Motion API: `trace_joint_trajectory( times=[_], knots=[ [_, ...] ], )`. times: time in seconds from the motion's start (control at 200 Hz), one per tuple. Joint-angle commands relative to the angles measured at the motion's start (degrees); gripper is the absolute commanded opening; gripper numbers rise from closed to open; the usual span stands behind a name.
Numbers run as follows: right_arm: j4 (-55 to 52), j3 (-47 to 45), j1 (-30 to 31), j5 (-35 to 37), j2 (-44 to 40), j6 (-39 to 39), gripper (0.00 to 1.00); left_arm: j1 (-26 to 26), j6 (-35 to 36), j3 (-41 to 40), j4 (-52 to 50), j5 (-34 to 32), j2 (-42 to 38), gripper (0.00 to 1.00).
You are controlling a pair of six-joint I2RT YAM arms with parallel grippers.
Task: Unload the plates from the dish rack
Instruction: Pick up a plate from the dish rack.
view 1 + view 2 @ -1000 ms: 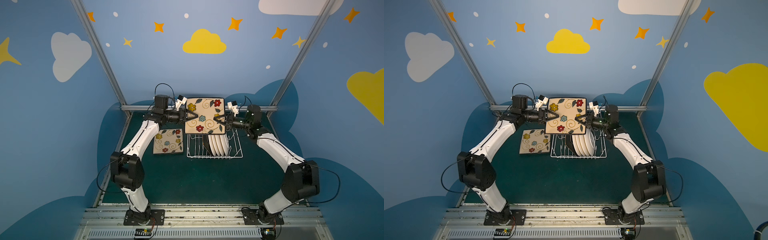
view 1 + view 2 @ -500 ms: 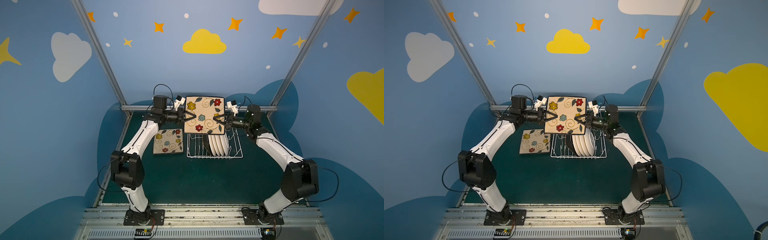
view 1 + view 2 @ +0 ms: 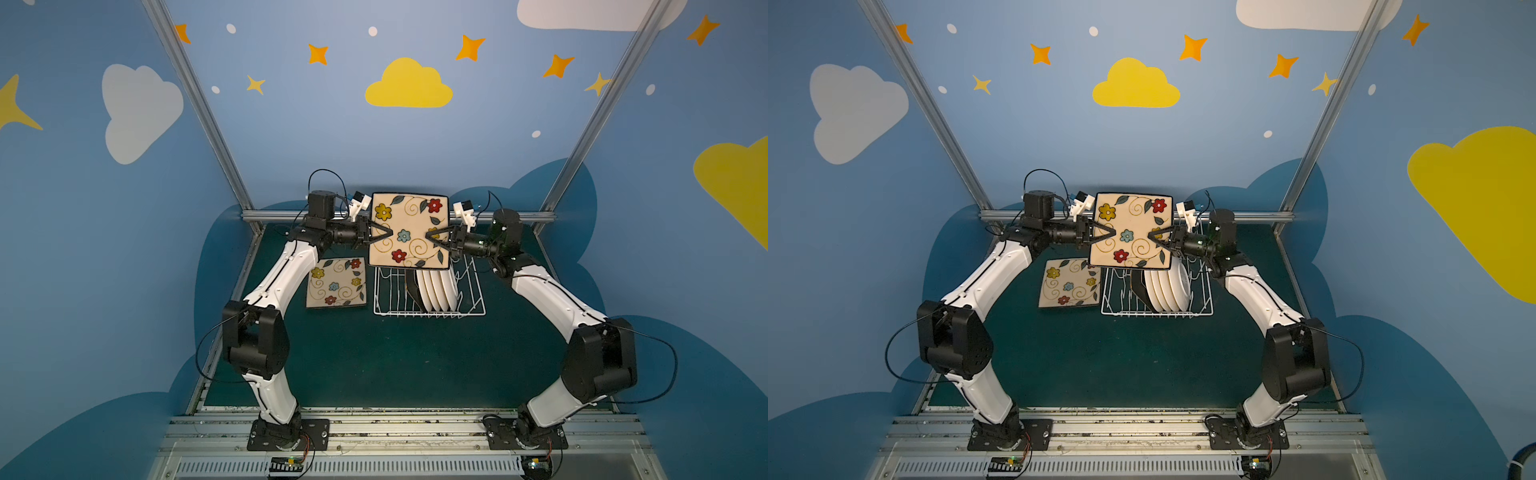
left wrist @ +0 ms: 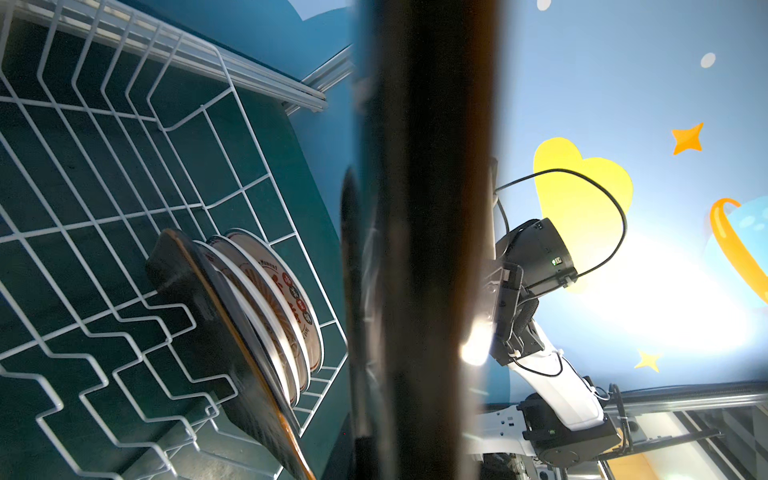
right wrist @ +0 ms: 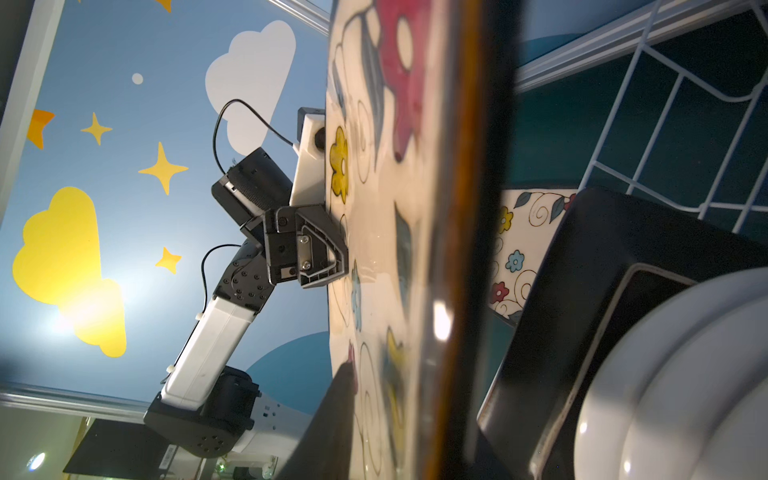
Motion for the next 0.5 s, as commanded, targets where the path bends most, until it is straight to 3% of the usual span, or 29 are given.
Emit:
trace_joint_trajectory(
  times=[0.0,0.185,0.496],
  knots=[
    [2.0,3.5,0.3,1.3,-1.9,-2.2,0.5,0.1,-0.1,0.5,3.1,-0.1,-3.1,0.03],
    [-4.3,4.6,-0.3,4.9,-3.6,-4.5,0.8,0.9,-0.3,0.3,2.9,-1.3,-4.8,0.03],
    [-11.5,4.4,-1.2,10.2,-6.4,-10.4,0.87,2.9,-0.6,1.1,1.8,-2.4,-8.2,0.03]
  ],
)
